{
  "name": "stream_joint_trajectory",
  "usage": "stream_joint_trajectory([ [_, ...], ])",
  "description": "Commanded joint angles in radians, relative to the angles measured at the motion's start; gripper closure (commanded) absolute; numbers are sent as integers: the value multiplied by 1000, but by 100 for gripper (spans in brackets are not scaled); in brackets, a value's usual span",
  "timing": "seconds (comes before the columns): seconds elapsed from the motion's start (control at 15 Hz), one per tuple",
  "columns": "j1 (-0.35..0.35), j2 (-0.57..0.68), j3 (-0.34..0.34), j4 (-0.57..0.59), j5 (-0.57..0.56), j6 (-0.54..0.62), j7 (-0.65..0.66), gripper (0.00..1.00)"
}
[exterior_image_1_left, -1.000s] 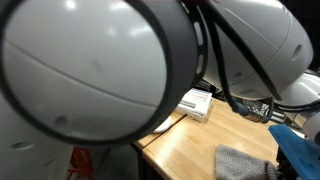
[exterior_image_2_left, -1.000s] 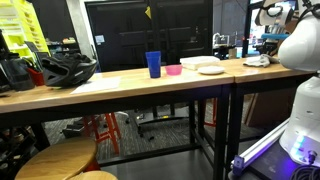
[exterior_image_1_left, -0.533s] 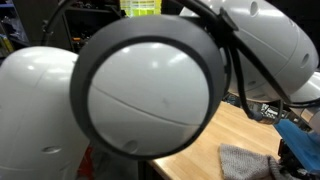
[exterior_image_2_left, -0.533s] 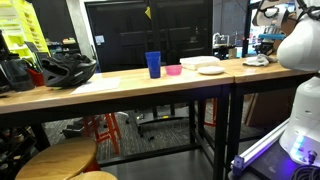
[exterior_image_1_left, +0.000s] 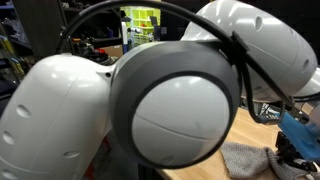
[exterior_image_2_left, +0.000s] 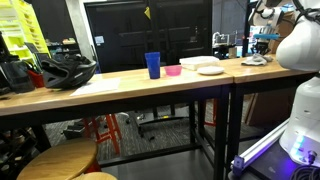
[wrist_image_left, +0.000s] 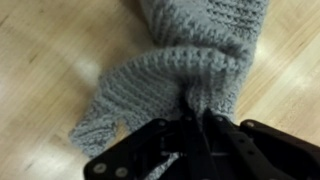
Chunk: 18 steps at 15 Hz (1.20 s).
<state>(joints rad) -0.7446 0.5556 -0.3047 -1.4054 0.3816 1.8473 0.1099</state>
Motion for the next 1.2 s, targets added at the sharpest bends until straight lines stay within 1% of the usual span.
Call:
stream_joint_trajectory([
  [0.0,-6,56,33,56,10,-4,20,98],
  [0.33,19,57,54,79,-2,17,33,98],
  [0.6,40,59,69,87,0,81,24,98],
  [0.87,78,64,81,66,-9,231,-24,98],
  [1.0,92,74,90,65,-11,291,-57,98],
  [1.13,108,78,95,59,-21,327,-93,98],
])
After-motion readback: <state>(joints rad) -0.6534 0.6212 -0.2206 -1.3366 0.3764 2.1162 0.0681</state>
